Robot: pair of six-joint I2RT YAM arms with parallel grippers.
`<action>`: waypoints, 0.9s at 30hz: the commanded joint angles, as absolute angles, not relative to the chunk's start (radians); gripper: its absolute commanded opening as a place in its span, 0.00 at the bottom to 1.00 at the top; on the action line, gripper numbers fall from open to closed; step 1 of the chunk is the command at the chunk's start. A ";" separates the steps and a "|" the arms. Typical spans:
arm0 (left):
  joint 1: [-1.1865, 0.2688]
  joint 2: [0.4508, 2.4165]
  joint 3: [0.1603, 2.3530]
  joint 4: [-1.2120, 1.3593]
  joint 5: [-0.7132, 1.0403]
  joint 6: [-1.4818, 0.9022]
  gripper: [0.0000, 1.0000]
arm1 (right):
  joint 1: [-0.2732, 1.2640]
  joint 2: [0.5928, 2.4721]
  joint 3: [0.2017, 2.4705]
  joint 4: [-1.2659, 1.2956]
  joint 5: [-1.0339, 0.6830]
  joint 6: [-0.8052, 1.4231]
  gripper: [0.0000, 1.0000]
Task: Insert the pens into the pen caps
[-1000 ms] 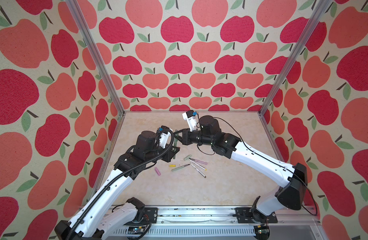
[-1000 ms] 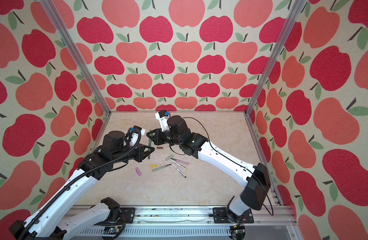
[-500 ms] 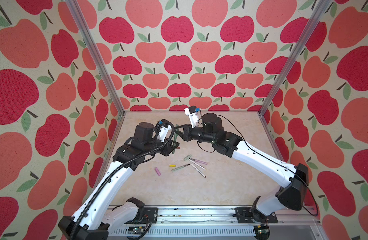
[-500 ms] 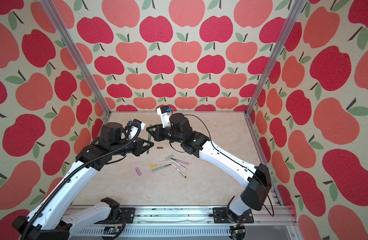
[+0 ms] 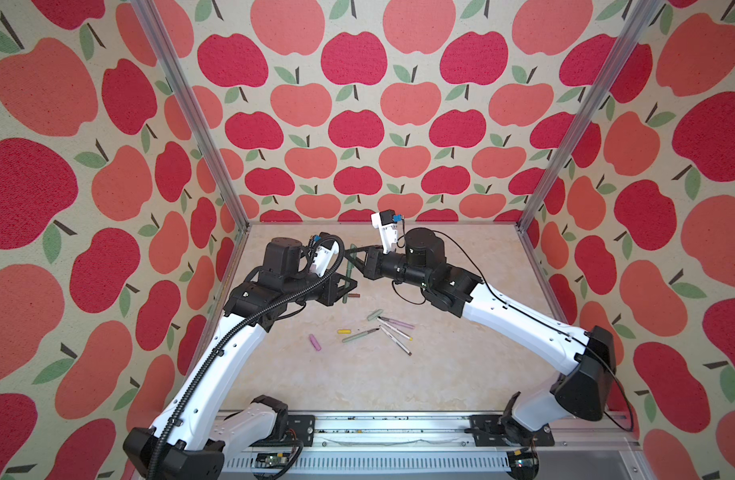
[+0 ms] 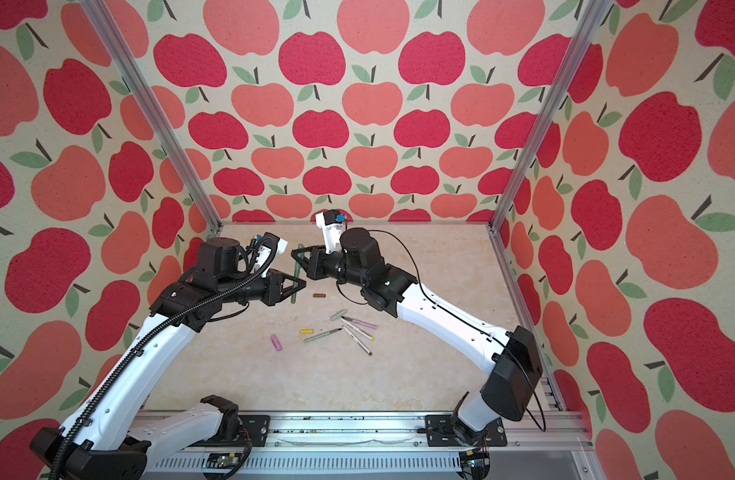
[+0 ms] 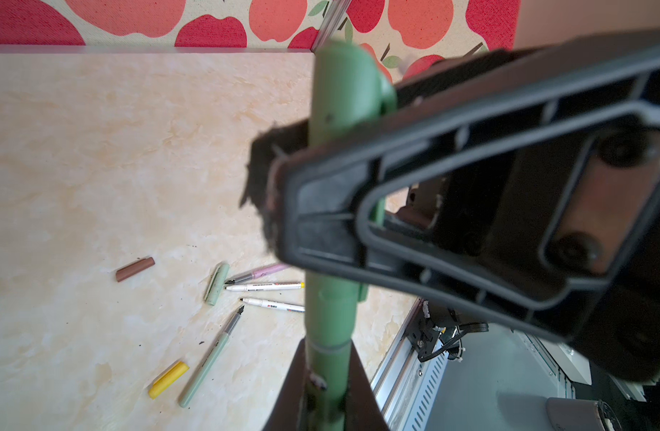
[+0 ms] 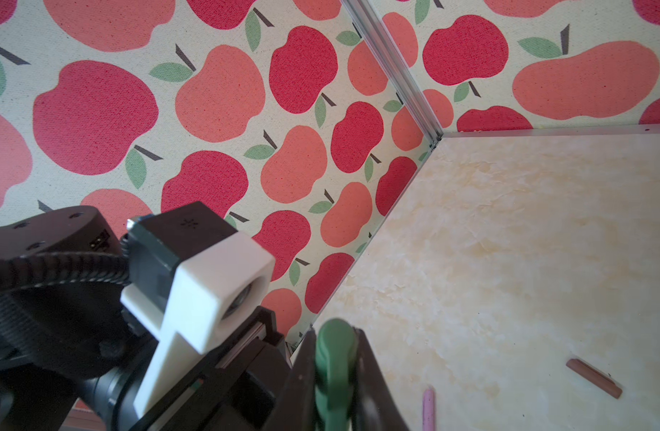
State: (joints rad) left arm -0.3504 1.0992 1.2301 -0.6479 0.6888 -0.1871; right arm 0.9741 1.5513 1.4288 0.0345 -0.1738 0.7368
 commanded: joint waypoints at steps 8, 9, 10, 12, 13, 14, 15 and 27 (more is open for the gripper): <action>-0.250 1.083 1.395 -0.193 0.633 -0.212 0.00 | 1.067 1.629 1.295 -0.341 -0.310 0.741 0.09; -0.247 1.083 1.399 -0.192 0.635 -0.212 0.00 | 1.071 1.634 1.295 -0.341 -0.310 0.744 0.09; -0.246 1.107 1.401 -0.189 0.635 -0.209 0.00 | 1.077 1.636 1.293 -0.341 -0.310 0.747 0.09; -0.243 1.112 1.406 -0.188 0.635 -0.207 0.00 | 1.086 1.641 1.287 -0.341 -0.308 0.749 0.09; -0.241 1.114 1.409 -0.188 0.635 -0.204 0.00 | 1.090 1.642 1.284 -0.341 -0.304 0.750 0.09; -0.241 1.115 1.411 -0.189 0.636 -0.204 0.00 | 1.094 1.643 1.282 -0.341 -0.302 0.754 0.09; -0.239 1.117 1.413 -0.189 0.637 -0.203 0.00 | 1.098 1.642 1.276 -0.339 -0.300 0.755 0.09; -0.233 1.106 1.395 -0.183 0.643 -0.216 0.00 | 1.105 1.620 1.274 -0.345 -0.277 0.742 0.10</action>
State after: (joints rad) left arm -0.3038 1.1351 1.2518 -0.6697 0.7422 -0.1806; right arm 1.0054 1.5673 1.3823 0.1303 -0.0757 0.7879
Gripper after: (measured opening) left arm 0.138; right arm 0.161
